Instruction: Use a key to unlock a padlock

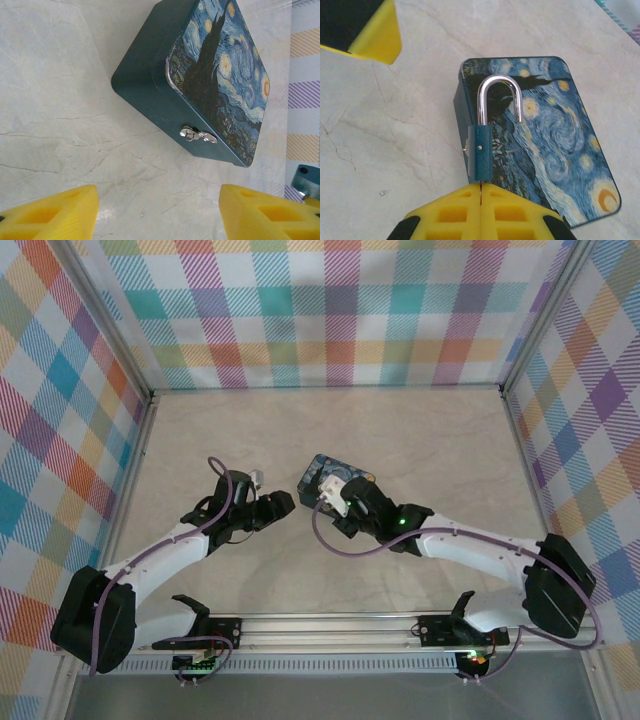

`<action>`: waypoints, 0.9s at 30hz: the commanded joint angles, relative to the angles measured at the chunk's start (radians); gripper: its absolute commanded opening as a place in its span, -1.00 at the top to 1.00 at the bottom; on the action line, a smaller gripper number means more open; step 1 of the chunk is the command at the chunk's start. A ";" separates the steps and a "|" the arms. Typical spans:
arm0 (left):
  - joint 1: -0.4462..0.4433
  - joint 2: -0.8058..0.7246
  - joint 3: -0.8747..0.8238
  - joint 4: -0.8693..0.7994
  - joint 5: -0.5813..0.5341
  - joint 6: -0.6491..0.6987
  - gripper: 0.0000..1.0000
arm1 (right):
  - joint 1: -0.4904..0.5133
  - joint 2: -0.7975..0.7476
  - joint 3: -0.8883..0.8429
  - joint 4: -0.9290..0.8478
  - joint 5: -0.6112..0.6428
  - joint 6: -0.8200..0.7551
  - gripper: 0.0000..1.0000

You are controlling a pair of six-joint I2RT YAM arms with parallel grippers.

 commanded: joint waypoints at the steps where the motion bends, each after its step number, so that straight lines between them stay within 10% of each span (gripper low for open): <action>1: 0.018 0.010 0.033 -0.037 0.013 0.038 -0.40 | -0.033 -0.058 -0.020 -0.048 0.035 0.134 1.00; 8: 0.018 0.070 0.124 -0.094 0.011 0.108 -0.64 | -0.190 -0.137 -0.039 -0.136 0.018 0.329 1.00; 9: 0.018 0.074 0.131 -0.099 0.004 0.110 -0.99 | -0.217 -0.143 -0.041 -0.148 0.012 0.356 1.00; 27: 0.018 0.076 0.117 -0.102 -0.038 0.081 -1.00 | -0.636 0.040 -0.032 -0.259 -0.198 0.647 1.00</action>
